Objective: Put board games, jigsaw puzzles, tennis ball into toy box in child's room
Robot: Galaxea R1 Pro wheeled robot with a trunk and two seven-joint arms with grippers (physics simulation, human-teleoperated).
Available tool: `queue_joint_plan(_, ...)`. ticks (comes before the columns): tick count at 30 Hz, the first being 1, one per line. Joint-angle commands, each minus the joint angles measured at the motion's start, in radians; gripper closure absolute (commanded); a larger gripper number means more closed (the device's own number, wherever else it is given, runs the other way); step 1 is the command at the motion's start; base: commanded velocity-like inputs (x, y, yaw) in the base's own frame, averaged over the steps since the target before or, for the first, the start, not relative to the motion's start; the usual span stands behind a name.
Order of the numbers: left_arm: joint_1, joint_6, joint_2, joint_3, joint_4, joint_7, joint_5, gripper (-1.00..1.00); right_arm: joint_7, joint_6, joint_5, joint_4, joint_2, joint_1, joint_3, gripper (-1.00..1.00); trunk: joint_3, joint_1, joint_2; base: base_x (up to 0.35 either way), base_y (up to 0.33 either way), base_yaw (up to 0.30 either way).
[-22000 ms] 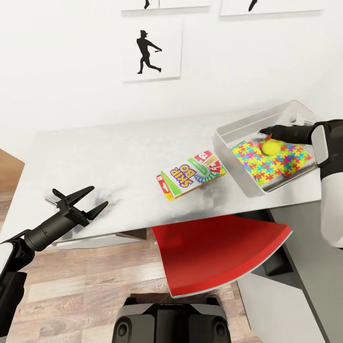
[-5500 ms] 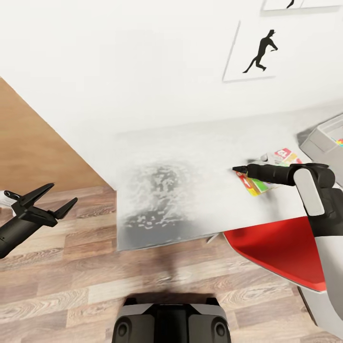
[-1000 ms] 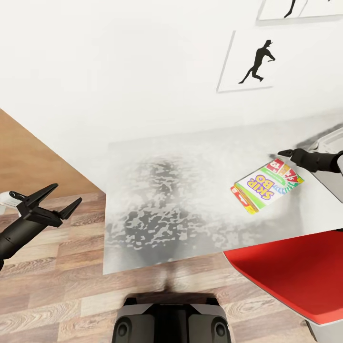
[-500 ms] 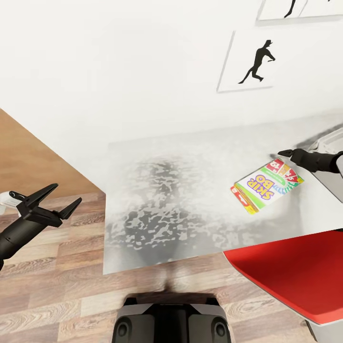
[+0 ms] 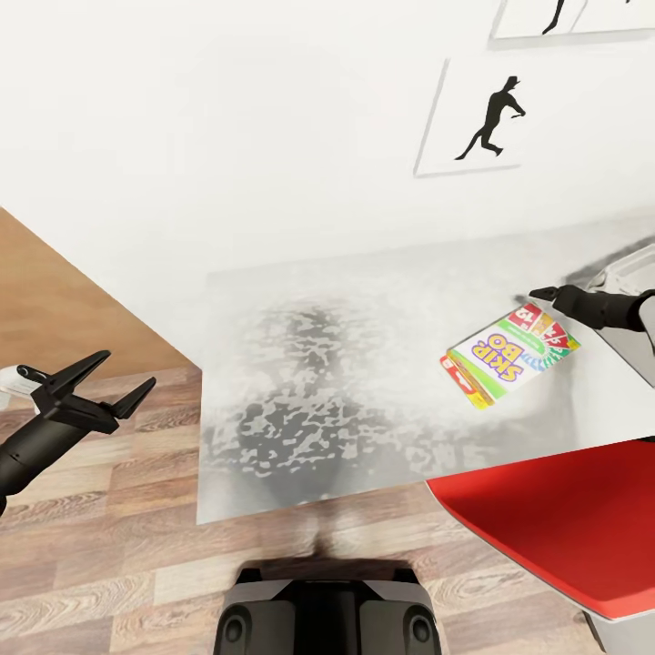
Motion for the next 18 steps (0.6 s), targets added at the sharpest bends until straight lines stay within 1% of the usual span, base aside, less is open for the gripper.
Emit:
queue_joint_plan(1, -0.001, 0.003, 0.000, 0.000, 0.001, -0.009, -0.009, -1.00, 0.009, 0.002, -0.008, 0.054, 0.001, 0.001, -0.002, -1.00, -0.001, 0.001, -0.001, 0.000, 0.000, 0.000)
queue_joint_plan(18, -0.001, 0.003, 0.000, 0.000, 0.001, -0.008, -0.009, -1.00, 0.010, -0.015, -0.009, 0.062, 0.004, 0.009, 0.000, -1.00, -0.001, 0.001, -0.001, 0.000, 0.000, 0.000)
